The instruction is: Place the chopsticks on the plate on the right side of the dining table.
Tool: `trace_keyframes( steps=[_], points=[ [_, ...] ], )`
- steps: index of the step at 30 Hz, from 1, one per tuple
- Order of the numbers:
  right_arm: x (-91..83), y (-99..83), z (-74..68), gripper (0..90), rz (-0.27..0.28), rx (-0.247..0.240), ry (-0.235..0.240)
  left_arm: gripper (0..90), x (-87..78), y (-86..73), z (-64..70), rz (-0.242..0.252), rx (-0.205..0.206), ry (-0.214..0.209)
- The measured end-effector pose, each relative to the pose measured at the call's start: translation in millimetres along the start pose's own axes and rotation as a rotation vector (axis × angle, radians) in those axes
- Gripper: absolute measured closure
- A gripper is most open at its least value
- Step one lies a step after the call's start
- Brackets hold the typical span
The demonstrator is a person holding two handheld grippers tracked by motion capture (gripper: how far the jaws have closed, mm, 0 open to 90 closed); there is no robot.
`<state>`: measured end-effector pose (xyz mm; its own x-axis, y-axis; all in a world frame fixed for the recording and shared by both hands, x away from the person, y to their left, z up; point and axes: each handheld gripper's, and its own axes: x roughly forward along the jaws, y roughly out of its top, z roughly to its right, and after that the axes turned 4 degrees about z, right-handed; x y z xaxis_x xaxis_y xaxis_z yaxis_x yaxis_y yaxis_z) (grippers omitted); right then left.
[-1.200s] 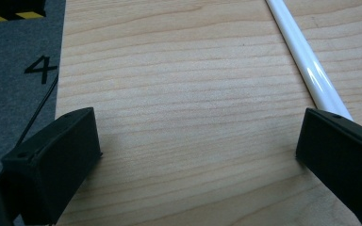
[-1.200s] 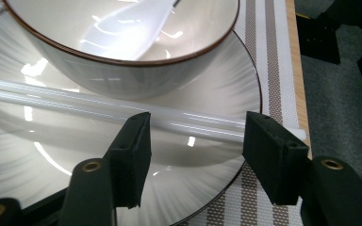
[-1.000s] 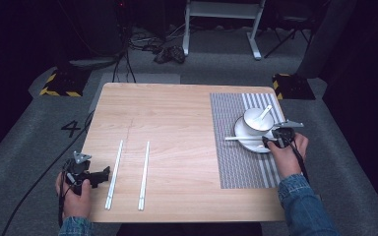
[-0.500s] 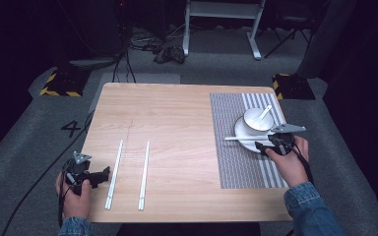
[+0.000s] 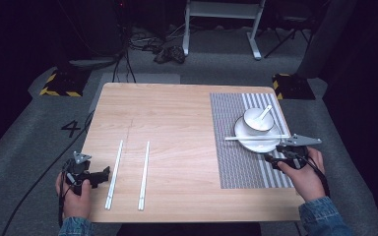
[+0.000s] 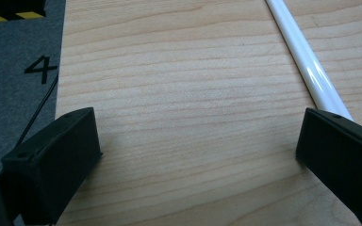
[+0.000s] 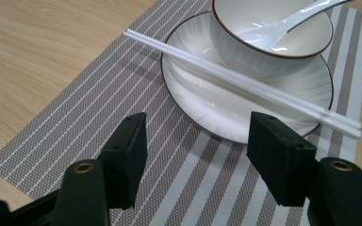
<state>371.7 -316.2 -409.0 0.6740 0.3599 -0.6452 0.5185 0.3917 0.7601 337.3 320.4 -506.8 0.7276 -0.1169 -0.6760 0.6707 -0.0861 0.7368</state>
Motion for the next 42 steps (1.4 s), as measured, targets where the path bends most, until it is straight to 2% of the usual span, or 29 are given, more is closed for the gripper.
trace_keyframes(
  steps=[9, 21, 26, 31, 33, 37, 42],
  points=[
    [-8.3, -28.3, 4.4, 38.8, -0.009, 0.027, -0.005, 0.2, 0.0, 0.0, 0.0, 0.0, 0.0, 0.0],
    [-4.0, -59.5, 8.2, 34.4, 0.022, 0.072, -0.009, 0.2, 0.0, 0.0, 0.0, 0.0, 0.0, 0.0],
    [-0.8, -70.6, 9.2, 33.8, 0.026, 0.06, -0.017, 0.2, 0.0, 0.0, 0.0, 0.0, 0.0, 0.0],
    [0.5, -81.0, 10.1, 32.5, 0.06, 0.064, -0.022, 0.2, 0.0, 0.0, 0.0, 0.0, 0.0, 0.0],
    [-0.3, -83.8, 10.5, 31.7, 0.072, 0.069, -0.036, 0.2, 0.0, 0.0, 0.0, 0.0, 0.0, 0.0],
    [-0.5, -87.7, 10.3, 27.1, 0.088, 0.074, -0.097, 0.2, 0.0, 0.0, 0.0, 0.0, 0.0, 0.0],
    [5.4, -94.8, 8.0, 26.1, 0.074, 0.09, -0.087, 0.2, 0.0, 0.0, 0.0, 0.0, 0.0, 0.0]
  ],
)
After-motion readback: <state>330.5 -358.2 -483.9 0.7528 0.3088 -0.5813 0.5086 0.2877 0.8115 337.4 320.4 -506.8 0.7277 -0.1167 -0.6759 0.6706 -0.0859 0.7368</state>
